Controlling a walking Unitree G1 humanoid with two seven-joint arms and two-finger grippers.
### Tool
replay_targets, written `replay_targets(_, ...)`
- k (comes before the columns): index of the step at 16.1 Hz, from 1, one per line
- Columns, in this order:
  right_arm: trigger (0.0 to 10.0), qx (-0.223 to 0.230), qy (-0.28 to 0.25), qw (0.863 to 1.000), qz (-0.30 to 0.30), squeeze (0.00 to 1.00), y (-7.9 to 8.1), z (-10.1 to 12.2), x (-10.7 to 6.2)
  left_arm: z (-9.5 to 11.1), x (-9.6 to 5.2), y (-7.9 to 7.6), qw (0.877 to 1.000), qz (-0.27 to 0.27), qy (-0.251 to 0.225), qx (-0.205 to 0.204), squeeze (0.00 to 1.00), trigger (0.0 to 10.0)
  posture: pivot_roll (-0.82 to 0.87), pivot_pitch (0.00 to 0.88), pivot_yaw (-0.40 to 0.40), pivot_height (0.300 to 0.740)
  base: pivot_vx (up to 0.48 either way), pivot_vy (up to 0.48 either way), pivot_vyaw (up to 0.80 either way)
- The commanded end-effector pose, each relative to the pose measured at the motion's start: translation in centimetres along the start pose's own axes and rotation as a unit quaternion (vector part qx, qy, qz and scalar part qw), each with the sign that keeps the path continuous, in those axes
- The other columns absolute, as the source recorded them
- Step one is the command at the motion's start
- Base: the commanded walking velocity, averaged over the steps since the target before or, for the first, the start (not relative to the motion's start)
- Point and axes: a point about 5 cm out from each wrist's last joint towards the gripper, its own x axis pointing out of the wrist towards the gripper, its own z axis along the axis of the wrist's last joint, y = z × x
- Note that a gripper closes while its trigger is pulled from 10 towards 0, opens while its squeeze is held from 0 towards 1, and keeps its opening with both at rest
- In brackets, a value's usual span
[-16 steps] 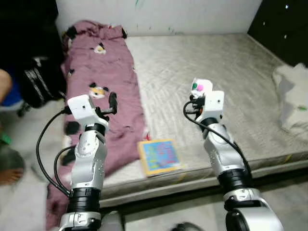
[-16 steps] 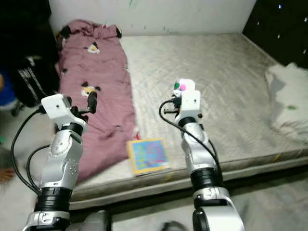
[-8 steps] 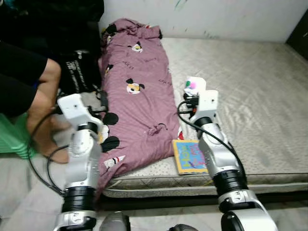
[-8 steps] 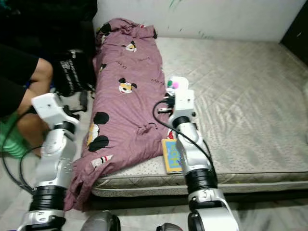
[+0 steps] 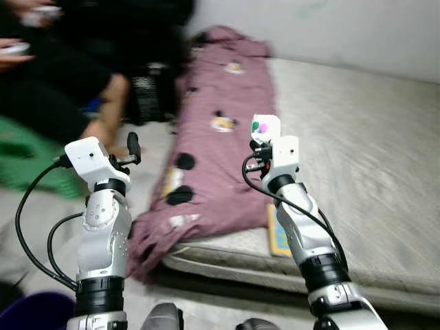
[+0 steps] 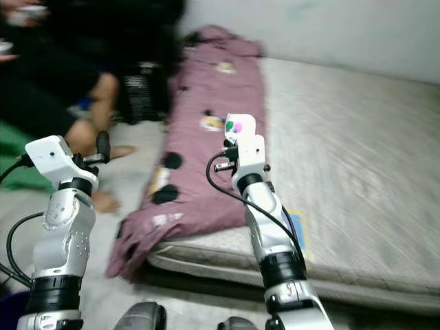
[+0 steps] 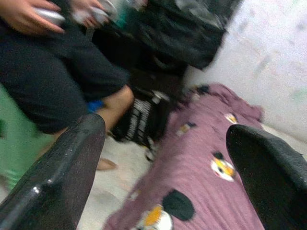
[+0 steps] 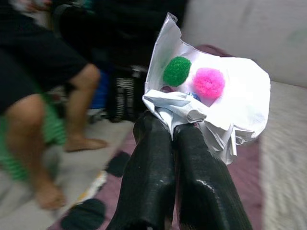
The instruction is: Clean up the room
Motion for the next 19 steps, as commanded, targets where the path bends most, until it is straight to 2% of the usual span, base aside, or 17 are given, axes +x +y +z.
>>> replay_targets(1, 10.0, -0.004, 0.006, 1.0, -0.007, 0.0, -0.5, -0.2, -0.5, -0.6, -0.6, -0.4, 1.0, -0.003, 0.015, -0.001, 0.0, 10.0, 0.05, 0.0, -0.079, 0.74, 0.0, 0.0, 0.79)
replay_targets(5, 10.0, -0.009, 0.008, 1.0, -0.001, 0.0, -0.1, -0.4, -1.0, -1.4, -1.0, -1.2, 0.999, -0.019, 0.035, -0.005, 0.0, 10.0, 0.04, 0.0, -0.062, 0.74, 0.0, 0.0, 0.79)
replay_targets(11, 10.0, -0.006, -0.001, 1.0, -0.001, 0.0, 0.1, -0.2, -1.1, -2.1, -1.5, -1.4, 0.999, -0.032, 0.041, 0.005, 0.0, 10.0, 0.03, 0.0, -0.051, 0.74, 0.0, 0.0, 0.79)
replay_targets(19, 10.0, -0.019, -0.023, 0.999, 0.036, 0.0, 1.5, 0.8, -0.2, -1.5, -1.0, -0.3, 0.999, -0.018, 0.031, 0.019, 0.0, 10.0, 0.05, 0.0, -0.058, 0.74, 0.0, 0.0, 0.79)
